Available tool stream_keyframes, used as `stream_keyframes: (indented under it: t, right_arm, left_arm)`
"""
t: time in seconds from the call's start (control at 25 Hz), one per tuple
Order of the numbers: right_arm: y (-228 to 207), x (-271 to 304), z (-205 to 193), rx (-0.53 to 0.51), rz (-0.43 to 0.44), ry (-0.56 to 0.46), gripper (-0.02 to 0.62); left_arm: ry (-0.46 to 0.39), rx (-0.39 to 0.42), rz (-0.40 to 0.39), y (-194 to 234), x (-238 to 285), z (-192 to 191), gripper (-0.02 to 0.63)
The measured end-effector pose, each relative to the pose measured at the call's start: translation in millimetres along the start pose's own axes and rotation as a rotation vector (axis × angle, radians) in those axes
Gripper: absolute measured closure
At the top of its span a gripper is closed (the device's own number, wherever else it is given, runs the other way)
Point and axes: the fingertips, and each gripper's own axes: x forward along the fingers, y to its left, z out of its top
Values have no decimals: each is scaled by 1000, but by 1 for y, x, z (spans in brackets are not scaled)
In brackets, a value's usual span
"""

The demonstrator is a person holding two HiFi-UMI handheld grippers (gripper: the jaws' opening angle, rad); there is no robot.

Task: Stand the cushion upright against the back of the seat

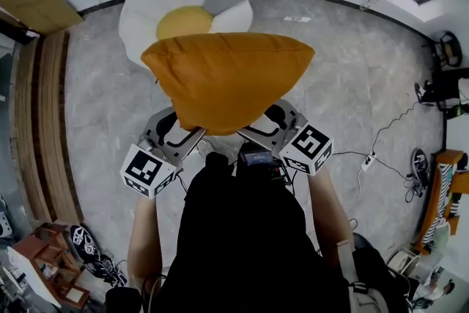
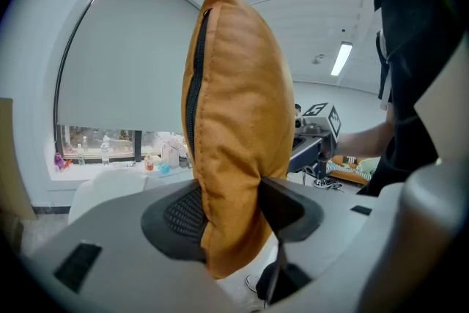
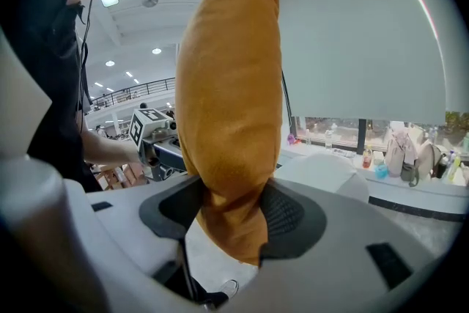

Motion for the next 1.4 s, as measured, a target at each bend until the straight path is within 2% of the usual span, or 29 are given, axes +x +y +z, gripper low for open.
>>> stream_keyframes:
  t: [0.32,0.52,0.92,1.04,1.24,1.4]
  right_arm:
    - [-3,23,-15,20,-26,62,334]
    - [-31,37,-17,3,-24,92,334]
    - [-125,56,30,-13,27,16,336]
    - [-156,62,37,-6,67,17,336]
    - [-207,60,54,-33,78,10,337]
    - [-229,66,60,-50,100,22,337]
  left_arm:
    - [45,-18,-32,18,1,-23,367]
    - [63,-33,-7,41,21,-27,367]
    - [118,3,72,110,79,26,360]
    - [136,-2,99,128,101,36,359]
    - [130,14,154,151,141,60,359]
    - [143,9,179,164,155,66,359]
